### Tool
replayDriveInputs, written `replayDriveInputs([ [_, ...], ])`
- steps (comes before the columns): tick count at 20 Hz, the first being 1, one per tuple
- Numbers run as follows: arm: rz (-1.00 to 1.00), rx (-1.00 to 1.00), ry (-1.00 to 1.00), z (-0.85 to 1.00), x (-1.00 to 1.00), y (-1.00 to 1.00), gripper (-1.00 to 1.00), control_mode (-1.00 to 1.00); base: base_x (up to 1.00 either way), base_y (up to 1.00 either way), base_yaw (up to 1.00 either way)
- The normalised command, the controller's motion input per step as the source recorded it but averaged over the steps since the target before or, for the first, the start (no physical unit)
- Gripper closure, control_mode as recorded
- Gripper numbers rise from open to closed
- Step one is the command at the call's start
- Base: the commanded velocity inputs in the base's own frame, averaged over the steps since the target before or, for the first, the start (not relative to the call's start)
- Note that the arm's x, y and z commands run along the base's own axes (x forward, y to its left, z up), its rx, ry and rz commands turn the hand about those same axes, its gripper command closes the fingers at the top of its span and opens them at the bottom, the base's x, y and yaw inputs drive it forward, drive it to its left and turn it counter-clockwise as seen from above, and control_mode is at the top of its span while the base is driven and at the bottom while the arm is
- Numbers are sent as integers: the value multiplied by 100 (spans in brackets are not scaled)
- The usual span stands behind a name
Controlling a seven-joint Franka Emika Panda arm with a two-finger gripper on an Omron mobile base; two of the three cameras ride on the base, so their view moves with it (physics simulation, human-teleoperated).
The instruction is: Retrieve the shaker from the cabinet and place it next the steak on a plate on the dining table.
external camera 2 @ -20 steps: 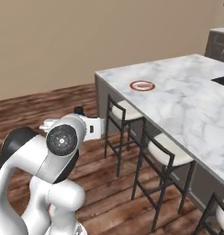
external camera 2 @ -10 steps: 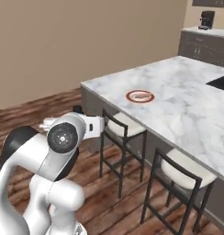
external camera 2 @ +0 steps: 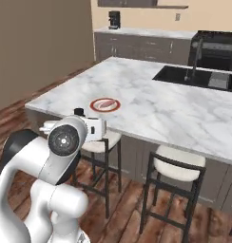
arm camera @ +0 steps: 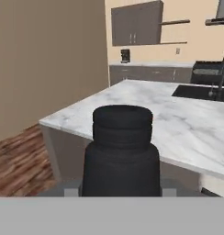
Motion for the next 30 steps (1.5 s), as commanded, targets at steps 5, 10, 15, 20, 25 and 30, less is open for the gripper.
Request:
replayDriveInputs([
  [5, 0, 0, 0, 0, 0, 0, 100, 100, 66, 74, -77],
  [10, 0, 0, 0, 0, 0, 0, 100, 100, 93, 92, -47],
  [15, 0, 0, 0, 0, 0, 0, 100, 100, 98, 61, -1],
  [20, 0, 0, 0, 0, 0, 0, 100, 100, 87, -17, 46],
  [25, 0, 0, 0, 0, 0, 0, 100, 100, 66, -20, 66],
  [30, 14, 2, 6, -9, 40, -22, 100, -100, 46, -1, 25],
])
